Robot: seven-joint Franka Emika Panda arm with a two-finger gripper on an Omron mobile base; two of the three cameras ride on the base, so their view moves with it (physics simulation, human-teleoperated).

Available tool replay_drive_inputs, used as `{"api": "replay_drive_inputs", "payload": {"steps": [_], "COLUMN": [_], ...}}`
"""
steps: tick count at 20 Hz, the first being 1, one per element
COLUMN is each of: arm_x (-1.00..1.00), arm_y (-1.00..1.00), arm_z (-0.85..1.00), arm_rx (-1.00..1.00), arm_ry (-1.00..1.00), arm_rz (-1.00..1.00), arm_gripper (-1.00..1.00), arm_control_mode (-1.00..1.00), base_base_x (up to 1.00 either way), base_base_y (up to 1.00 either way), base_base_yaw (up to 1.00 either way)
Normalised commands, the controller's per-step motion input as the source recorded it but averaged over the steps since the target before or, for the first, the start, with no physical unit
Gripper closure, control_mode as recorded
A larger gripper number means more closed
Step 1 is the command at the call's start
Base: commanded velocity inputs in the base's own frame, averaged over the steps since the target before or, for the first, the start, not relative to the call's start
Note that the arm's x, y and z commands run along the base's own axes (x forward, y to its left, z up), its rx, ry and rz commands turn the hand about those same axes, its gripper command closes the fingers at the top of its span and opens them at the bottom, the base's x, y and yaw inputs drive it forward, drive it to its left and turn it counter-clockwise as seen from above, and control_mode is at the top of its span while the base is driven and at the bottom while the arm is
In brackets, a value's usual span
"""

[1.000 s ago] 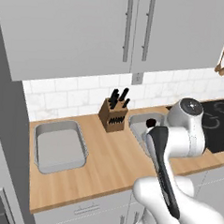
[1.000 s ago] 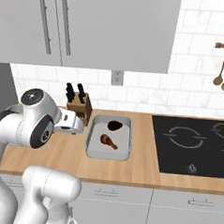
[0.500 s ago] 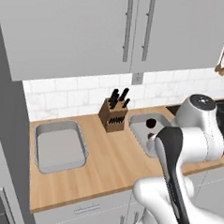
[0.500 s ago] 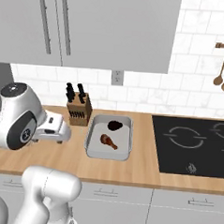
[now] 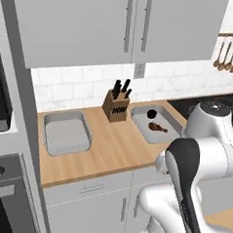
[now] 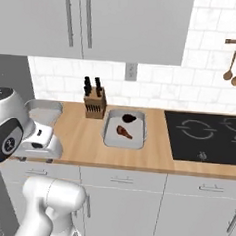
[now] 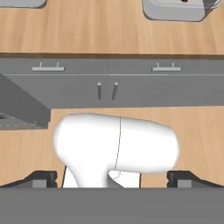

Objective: Place one avocado and one chicken drumstick in each tupperware on the nearby counter, to pack two identical lunches.

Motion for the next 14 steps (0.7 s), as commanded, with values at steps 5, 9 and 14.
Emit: {"api": "replay_drive_inputs", "payload": {"steps": [5,9,14], "arm_x": [0.00,0.00,0.00], "arm_y": [0.00,0.00,0.00], "arm_z": [0.00,0.00,0.00], "arm_rx": [0.00,0.00,0.00], "arm_ry": [0.00,0.00,0.00], "arm_rz": [0.00,0.00,0.00], "arm_gripper": [-1.00,-1.00,-1.00], "arm_control_mode": [1.00,1.00,1.00], "base_base_x": [-1.00,-1.00,-1.00], "base_base_y": [0.65,0.68,0.87], "base_base_yaw": [0.18,0.33,0.37]}}
